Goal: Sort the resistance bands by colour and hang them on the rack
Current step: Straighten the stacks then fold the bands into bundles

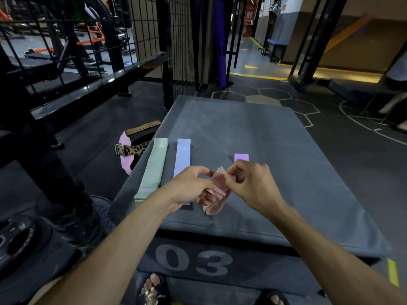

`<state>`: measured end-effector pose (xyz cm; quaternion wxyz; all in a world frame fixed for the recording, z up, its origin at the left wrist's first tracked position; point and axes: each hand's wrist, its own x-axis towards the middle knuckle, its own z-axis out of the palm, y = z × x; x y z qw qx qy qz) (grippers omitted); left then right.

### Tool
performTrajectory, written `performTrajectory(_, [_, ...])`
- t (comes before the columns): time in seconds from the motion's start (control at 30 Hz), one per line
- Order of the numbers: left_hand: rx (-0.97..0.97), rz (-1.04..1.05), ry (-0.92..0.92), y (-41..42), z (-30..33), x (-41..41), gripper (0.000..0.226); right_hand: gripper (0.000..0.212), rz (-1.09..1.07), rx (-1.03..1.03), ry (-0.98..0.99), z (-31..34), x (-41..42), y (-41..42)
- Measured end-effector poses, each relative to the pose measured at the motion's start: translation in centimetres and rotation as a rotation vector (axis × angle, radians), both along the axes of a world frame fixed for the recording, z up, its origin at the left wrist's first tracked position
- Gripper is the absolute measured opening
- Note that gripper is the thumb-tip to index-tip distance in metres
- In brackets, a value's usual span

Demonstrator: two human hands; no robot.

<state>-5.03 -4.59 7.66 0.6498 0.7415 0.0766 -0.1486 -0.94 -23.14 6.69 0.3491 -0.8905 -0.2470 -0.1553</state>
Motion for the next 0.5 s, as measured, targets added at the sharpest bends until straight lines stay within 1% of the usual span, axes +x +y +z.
performTrajectory(0.07, [-0.007, -0.003, -0.006, -0.1, 0.3, 0.0, 0.035, 0.024, 0.036, -0.037, 0.022, 0.0, -0.3, 0.3])
performTrajectory(0.2, [-0.019, 0.025, -0.013, 0.0, 0.6, -0.1, 0.035, 0.015, 0.139, -0.078, 0.033, 0.3, -0.6, 0.6])
performTrajectory(0.37, [-0.023, 0.037, 0.002, 0.0, 0.7, -0.2, 0.037, 0.017, 0.273, -0.112, 0.132, 1.0, -0.4, -0.2])
performTrajectory(0.5, [-0.058, 0.036, 0.022, 0.0, 0.8, -0.3, 0.039, 0.015, 0.283, -0.127, 0.118, 1.0, -0.4, -0.2])
